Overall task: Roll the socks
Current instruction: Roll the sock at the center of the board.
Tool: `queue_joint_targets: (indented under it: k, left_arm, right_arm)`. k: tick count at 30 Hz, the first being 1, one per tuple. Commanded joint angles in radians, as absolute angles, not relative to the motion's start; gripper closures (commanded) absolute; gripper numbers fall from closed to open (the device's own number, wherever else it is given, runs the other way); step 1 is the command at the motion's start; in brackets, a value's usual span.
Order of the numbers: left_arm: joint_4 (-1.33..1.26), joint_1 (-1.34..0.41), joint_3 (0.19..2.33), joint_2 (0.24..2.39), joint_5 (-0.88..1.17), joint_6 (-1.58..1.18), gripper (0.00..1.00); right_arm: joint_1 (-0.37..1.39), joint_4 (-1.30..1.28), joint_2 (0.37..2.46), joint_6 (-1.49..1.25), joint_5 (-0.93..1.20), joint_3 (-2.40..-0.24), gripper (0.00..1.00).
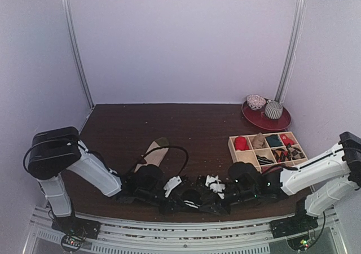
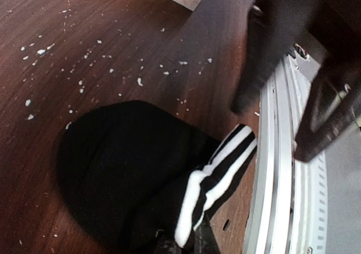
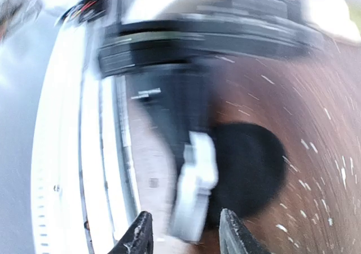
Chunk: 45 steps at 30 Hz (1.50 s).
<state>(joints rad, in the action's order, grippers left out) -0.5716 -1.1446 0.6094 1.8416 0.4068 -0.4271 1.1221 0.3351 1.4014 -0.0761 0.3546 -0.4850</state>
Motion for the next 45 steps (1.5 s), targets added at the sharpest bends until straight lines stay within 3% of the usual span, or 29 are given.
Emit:
queue_joint_targets:
  k: [1,12,18,20,24,26,30,45]
  left_arm:
    - [-0.310,-1.131,0.544,1.958,0.407,-0.507,1.00]
    - [-0.317,-1.125,0.531,1.988,0.421,-0.508,1.00]
    - [-0.328,-1.122,0.529,1.993,0.435,-0.495,1.00]
    - [-0.333,-1.118,0.533,2.005,0.443,-0.491,1.00]
    - [-0.342,-1.117,0.540,2.023,0.452,-0.487,1.00]
    - [-0.339,-1.116,0.539,2.023,0.454,-0.484,1.00]
    - [-0.339,-1.115,0.538,2.022,0.453,-0.481,1.00]
    - [-0.352,-1.114,0.528,2.011,0.455,-0.476,1.00]
  right_arm:
    - [1.281,0.458,1.391,0.177,-0.014,-0.436,0.59]
    - [1.363,0.480,1.589,0.287,-0.205,-0.500,0.59]
    - [1.362,0.467,1.624,0.259,-0.241,-0.521,0.75]
    - [1.363,0.474,1.609,0.248,-0.244,-0.512,0.76]
    - [1.366,0.490,1.581,0.250,-0.289,-0.488,0.62]
    - [1.368,0.491,1.563,0.259,-0.272,-0.483,0.50]
    - [1.392,0.503,1.535,0.281,-0.266,-0.479,0.48]
    - [1.392,0.455,1.646,0.226,-0.268,-0.534,0.72]
